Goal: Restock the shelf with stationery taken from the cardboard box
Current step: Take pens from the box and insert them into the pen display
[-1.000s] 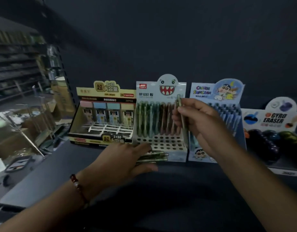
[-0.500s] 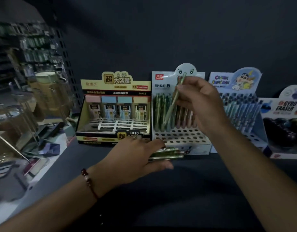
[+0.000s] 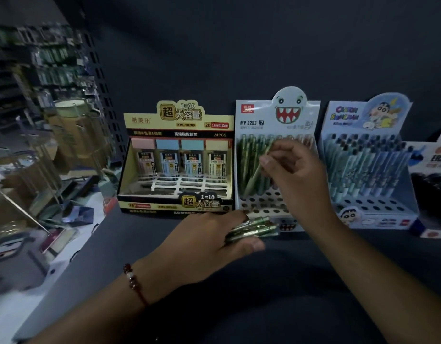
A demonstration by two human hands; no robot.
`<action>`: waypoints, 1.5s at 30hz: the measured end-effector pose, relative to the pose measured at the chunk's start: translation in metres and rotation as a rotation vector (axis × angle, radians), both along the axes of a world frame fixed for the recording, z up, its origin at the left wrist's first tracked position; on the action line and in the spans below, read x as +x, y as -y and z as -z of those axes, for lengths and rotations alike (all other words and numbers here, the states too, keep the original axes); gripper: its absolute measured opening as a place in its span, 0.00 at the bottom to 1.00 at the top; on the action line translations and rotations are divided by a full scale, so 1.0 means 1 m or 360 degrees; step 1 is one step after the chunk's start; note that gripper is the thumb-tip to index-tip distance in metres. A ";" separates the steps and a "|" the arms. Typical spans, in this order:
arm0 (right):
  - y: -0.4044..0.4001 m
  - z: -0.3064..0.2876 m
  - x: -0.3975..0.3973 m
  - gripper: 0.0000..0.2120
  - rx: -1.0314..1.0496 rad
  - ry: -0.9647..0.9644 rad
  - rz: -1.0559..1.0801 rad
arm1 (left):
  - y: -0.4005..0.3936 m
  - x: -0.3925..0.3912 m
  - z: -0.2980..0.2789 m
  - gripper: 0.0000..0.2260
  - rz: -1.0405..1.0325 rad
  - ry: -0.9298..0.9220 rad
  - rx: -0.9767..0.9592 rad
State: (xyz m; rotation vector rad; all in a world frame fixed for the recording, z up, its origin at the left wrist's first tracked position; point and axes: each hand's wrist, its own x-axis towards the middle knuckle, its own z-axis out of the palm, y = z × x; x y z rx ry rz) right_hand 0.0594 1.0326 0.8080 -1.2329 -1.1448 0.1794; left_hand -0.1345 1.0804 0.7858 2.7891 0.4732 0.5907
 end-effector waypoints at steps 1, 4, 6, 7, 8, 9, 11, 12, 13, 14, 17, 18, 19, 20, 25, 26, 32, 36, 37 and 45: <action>-0.002 0.002 0.000 0.10 0.0004 0.0030 -0.0004 | -0.003 0.000 0.002 0.15 0.0012 0.0002 -0.0009; -0.002 0.000 -0.001 0.11 0.0001 0.0075 0.0008 | -0.007 -0.002 0.002 0.15 0.0002 0.0008 0.0004; -0.003 0.002 -0.002 0.11 -0.0049 0.0099 0.0039 | -0.007 -0.003 0.002 0.16 0.0010 0.0001 -0.0017; -0.003 0.003 -0.003 0.11 -0.0070 0.0100 0.0048 | -0.007 -0.004 0.003 0.16 0.0015 0.0001 -0.0024; -0.003 0.005 -0.004 0.11 -0.0085 0.0093 0.0044 | -0.006 -0.004 0.002 0.16 0.0019 0.0009 -0.0028; -0.002 0.006 -0.005 0.11 -0.0098 0.0083 0.0035 | -0.005 -0.004 0.002 0.17 0.0021 0.0023 -0.0043; -0.002 0.008 -0.008 0.11 -0.0119 0.0069 0.0018 | -0.003 -0.004 0.001 0.18 0.0021 0.0099 -0.0144; -0.002 0.009 -0.008 0.11 -0.0124 0.0060 0.0009 | -0.003 -0.005 0.000 0.18 0.0021 0.0145 -0.0205; -0.002 0.009 -0.009 0.11 -0.0134 0.0047 0.0001 | -0.003 -0.005 0.000 0.17 0.0020 0.0181 -0.0245; -0.001 0.009 -0.008 0.10 -0.0150 0.0037 0.0002 | -0.003 -0.006 -0.001 0.16 0.0019 0.0201 -0.0267; -0.001 0.012 -0.007 0.09 -0.0218 0.0028 0.0016 | -0.001 -0.006 -0.004 0.09 0.0041 0.0196 -0.0320; -0.001 0.013 -0.007 0.10 -0.0231 0.0020 0.0018 | 0.000 -0.006 -0.005 0.08 0.0046 0.0195 -0.0334; -0.001 0.013 -0.006 0.09 -0.0236 0.0016 0.0018 | 0.001 -0.006 -0.006 0.09 0.0050 0.0203 -0.0339; -0.002 0.013 -0.006 0.09 -0.0239 0.0015 0.0015 | 0.001 -0.007 -0.007 0.09 0.0054 0.0216 -0.0336; -0.004 0.013 -0.008 0.08 -0.0256 0.0044 0.0018 | 0.000 -0.009 -0.009 0.12 0.0046 0.0256 -0.0351; -0.004 0.013 -0.008 0.07 -0.0257 0.0055 0.0017 | 0.000 -0.009 -0.008 0.14 0.0042 0.0261 -0.0352; -0.010 0.014 -0.014 0.09 -0.0357 0.0269 0.0073 | -0.001 -0.010 -0.009 0.15 0.0029 0.0286 -0.0349; -0.011 0.013 -0.016 0.09 -0.0361 0.0355 0.0149 | 0.000 -0.011 -0.011 0.12 0.0034 0.0275 -0.0349; -0.011 0.012 -0.016 0.07 -0.0365 0.0355 0.0150 | 0.000 -0.011 -0.011 0.13 0.0028 0.0270 -0.0350; 0.012 -0.011 -0.011 0.09 -0.0366 0.0196 0.0113 | 0.002 -0.013 -0.017 0.15 -0.0039 0.0234 -0.0352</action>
